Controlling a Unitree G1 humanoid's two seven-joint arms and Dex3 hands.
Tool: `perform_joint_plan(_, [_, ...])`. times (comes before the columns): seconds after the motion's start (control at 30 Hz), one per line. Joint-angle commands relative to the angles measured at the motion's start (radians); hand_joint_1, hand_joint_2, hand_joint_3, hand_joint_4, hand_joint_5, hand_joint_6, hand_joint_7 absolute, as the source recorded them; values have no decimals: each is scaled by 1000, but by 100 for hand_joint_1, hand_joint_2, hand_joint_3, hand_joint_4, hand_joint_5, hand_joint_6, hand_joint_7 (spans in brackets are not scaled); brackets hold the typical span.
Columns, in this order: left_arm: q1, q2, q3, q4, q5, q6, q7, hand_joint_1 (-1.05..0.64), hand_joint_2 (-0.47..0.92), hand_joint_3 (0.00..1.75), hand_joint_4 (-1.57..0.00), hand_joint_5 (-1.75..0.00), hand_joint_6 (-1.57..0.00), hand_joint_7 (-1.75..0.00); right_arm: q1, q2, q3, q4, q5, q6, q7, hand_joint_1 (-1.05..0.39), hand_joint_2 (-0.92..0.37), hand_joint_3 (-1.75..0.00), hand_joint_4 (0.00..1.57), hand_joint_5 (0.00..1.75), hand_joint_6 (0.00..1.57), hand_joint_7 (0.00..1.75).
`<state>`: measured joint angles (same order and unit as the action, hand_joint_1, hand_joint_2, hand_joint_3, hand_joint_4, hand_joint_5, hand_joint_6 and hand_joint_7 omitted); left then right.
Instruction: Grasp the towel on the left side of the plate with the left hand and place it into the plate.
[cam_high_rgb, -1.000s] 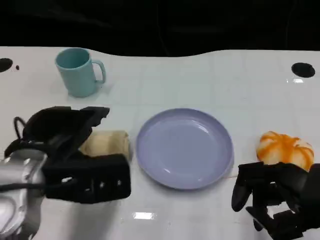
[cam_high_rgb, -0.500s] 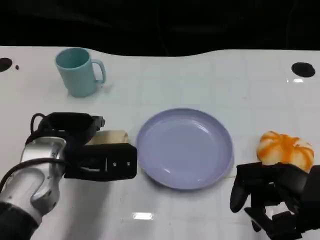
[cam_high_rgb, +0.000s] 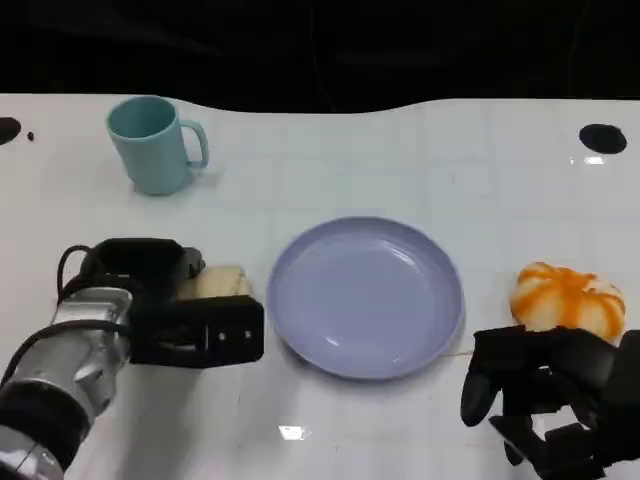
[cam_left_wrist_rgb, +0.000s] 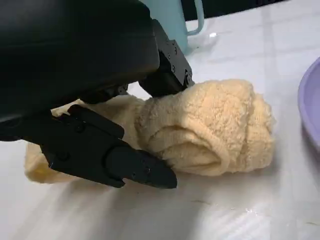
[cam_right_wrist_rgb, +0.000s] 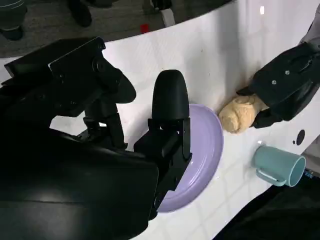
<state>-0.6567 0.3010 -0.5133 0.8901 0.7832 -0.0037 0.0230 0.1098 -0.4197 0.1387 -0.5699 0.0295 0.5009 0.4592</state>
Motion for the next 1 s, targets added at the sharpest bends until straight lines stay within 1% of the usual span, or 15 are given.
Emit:
perform_joint_plan(0.03, [23, 19, 10, 33, -32, -76, 69, -24, 92, 20, -79, -147, -115, -11, 1, -9, -4, -9, 4, -2, -1, 4, -59, -106, 70, 169, 69, 143])
perform_joint_plan(0.07, [23, 24, 13, 34, -34, -84, 81, -23, 92, 18, -79, -159, -119, -14, 1, -9, -3, -11, 3, -1, -1, 4, -59, -106, 70, 169, 69, 143])
perform_joint_plan(0.1, [26, 30, 16, 31, -36, -94, 97, -22, 92, 17, -80, -163, -121, -17, 1, -9, -3, -12, 2, -2, -1, 4, -59, -106, 70, 169, 69, 143])
perform_joint_plan(0.13, [32, 37, 22, 22, -41, -99, 111, -21, 92, 18, -78, -169, -109, -52, 2, -10, -4, -14, 3, 1, -1, 4, -59, -107, 70, 169, 69, 143])
perform_joint_plan(0.17, [39, 43, 31, 12, -48, -105, 126, -19, 92, 22, -79, -172, -84, -113, 3, -9, -5, -15, 4, 2, -1, 4, -59, -107, 70, 168, 69, 143])
perform_joint_plan(0.2, [45, 47, 38, 4, -55, -110, 138, -19, 92, 25, -79, -173, -73, -141, 4, -8, -6, -14, 6, 0, 0, 4, -59, -107, 70, 168, 69, 143])
perform_joint_plan(0.23, [53, 52, 46, -3, -61, -127, 163, -19, 92, 27, -80, -174, -67, -156, 5, -9, -6, -12, 6, -3, 0, 4, -59, -106, 70, 168, 69, 143])
perform_joint_plan(0.27, [61, 57, 53, -11, -62, -138, 190, -18, 92, 28, -81, -174, -64, -166, 6, -9, -7, -11, 6, -6, 1, 4, -60, -106, 70, 168, 69, 143])
perform_joint_plan(0.33, [74, 64, 68, -27, -68, -158, 228, -19, 91, 30, -82, -175, -61, -172, 9, -11, -7, -12, 6, -8, 2, 4, -60, -106, 70, 168, 69, 142])
perform_joint_plan(0.4, [87, 68, 90, -61, -87, -156, 228, -21, 92, 33, -84, -175, -58, -174, 12, -13, -10, -18, 9, -1, 5, 4, -60, -106, 70, 167, 68, 142])
perform_joint_plan(0.53, [112, 74, 110, -153, -97, -129, 209, -21, 91, 33, -83, -175, -56, -175, 20, -16, -14, -21, 10, -12, 8, 4, -60, -106, 70, 167, 69, 141])
perform_joint_plan(0.63, [129, 73, 121, -230, -92, -104, 208, -20, 89, 31, -83, -175, -54, -175, 26, -17, -13, -28, 5, -13, 5, 4, -60, -105, 70, 167, 69, 140])
perform_joint_plan(0.7, [137, 71, 127, -286, -93, -80, 188, -22, 88, 31, -82, -175, -54, -175, 29, -17, -12, -32, 2, -13, 4, 4, -60, -106, 70, 168, 69, 140])
perform_joint_plan(0.83, [153, 61, 133, -384, -98, -90, 184, -22, 89, 33, -84, -175, -57, -175, 33, -15, -16, -34, 10, -10, 7, 5, -59, -107, 70, 170, 69, 140])
perform_joint_plan(1.0, [153, 34, 129, -486, -90, -74, 160, -25, 85, 34, -83, -175, -56, -175, 33, -16, -17, -34, 10, -11, 8, 5, -59, -106, 70, 169, 68, 140])
